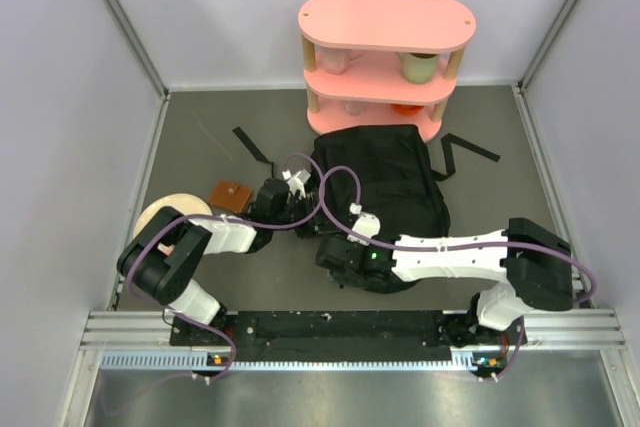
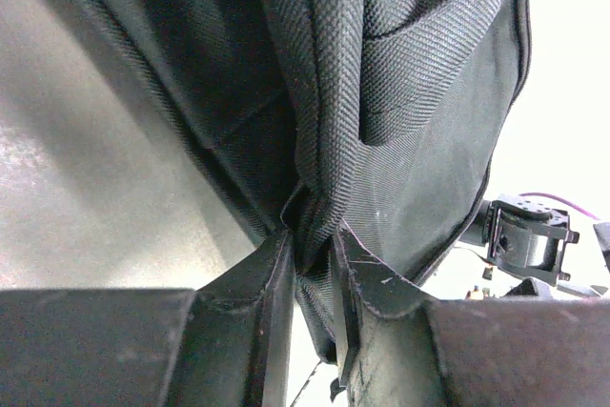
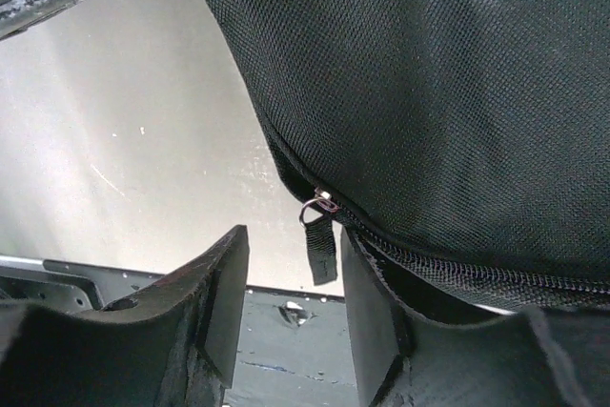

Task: Pack the student bag
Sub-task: Zip the student bag at the center of the board.

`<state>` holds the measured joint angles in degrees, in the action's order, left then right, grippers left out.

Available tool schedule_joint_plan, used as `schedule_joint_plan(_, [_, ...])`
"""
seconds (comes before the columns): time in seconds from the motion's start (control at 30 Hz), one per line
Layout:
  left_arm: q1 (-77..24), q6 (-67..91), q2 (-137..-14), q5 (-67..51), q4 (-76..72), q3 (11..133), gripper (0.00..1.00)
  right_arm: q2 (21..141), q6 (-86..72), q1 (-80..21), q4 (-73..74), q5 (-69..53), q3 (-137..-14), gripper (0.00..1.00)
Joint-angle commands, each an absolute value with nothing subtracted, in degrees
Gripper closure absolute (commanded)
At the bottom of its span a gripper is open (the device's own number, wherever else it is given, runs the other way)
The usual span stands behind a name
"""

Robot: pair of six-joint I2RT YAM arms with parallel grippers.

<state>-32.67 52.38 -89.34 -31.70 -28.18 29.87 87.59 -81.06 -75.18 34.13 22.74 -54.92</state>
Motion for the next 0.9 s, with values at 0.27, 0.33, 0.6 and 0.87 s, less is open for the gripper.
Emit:
schedule_joint_plan(0.27, [-32.8,52.0,-88.2,-33.3,-33.5,32.8,0.76,90.2,-80.3,-72.9,34.9,27.6,-56.1,0.80])
schedule_joint_plan(0.33, [-32.7,52.0,-88.3,-33.5,-33.5,32.9,0.76,90.8,-80.0,-72.7,34.8,27.5,-56.1,0.89])
schedule_joint_plan(0.6, [-32.8,51.9,-88.3,-33.4,-33.5,33.0,0.80,89.8,-76.9,-72.7,34.8,27.5,-55.0,1.00])
schedule_joint_plan(0.87, [-32.0,48.3,-89.6,-31.8,-27.8,36.5,1.00,78.9,-70.4,-72.7,23.6,20.0,-44.5,1.00])
